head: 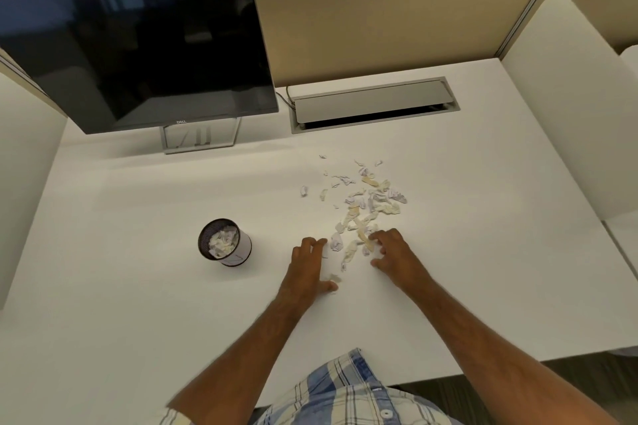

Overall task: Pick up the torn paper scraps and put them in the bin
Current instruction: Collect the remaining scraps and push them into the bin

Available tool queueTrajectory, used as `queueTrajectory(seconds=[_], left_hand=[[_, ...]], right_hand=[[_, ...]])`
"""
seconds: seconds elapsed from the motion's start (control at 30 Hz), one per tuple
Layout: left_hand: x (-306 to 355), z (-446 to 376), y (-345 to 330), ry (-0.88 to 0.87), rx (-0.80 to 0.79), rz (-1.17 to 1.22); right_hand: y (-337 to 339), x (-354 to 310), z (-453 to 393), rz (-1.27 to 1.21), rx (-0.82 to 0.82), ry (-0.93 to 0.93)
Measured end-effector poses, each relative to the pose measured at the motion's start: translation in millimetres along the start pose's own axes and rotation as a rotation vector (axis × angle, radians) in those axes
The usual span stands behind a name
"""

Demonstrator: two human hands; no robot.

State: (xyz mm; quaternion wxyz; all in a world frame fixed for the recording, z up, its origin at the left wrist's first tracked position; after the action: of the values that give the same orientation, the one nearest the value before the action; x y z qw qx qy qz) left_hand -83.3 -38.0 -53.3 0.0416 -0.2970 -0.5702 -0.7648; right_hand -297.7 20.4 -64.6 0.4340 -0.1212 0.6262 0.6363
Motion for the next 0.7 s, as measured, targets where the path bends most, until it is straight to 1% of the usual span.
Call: queueTrajectory(seconds=[0.13, 0.23, 0.33, 0.53, 0.6, 0.7], left_hand=[[5.0, -9.8, 0.6, 0.037, -0.010, 0.026], [11.9, -15.5, -1.5, -0.001, -0.029, -0.023], [21.3, -20.6, -3.1, -0.037, -0.040, -0.021], [30.2, -26.2, -6.6, -0.058, 0.010, 0.091], [27.5, -24.0, -8.6, -0.036, 0.026, 0.164], [20.8, -23.3, -13.2, 0.036, 0.027, 0.215]], right_hand=[[-14.8, -17.1, -12.3, 0.072, -0.065, 0.104], [-21.7, -26.9, -14.4, 0.182, -0.110, 0.169], [-26.0, -32.9, -12.1, 0.232, -0.118, 0.230], [-30.3, -47.9, -4.7, 0.277, -0.091, 0.326], [-30.6, -51.8, -3.0, 0.282, -0.087, 0.361], [-32.9, -51.3, -3.4, 0.298, -0.115, 0.321]])
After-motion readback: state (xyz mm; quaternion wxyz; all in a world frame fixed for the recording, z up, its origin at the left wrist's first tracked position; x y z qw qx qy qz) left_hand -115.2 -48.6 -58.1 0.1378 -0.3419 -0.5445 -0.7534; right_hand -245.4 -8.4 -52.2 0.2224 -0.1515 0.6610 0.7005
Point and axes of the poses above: each hand's wrist, its own z-axis away from the middle knuckle, its own y-axis out of the back of the hand, x = y × z, the point moved 6 cm from there along -z, towards the middle knuckle, and after that the axes turned 14 degrees about x, right-handed, at the moved point
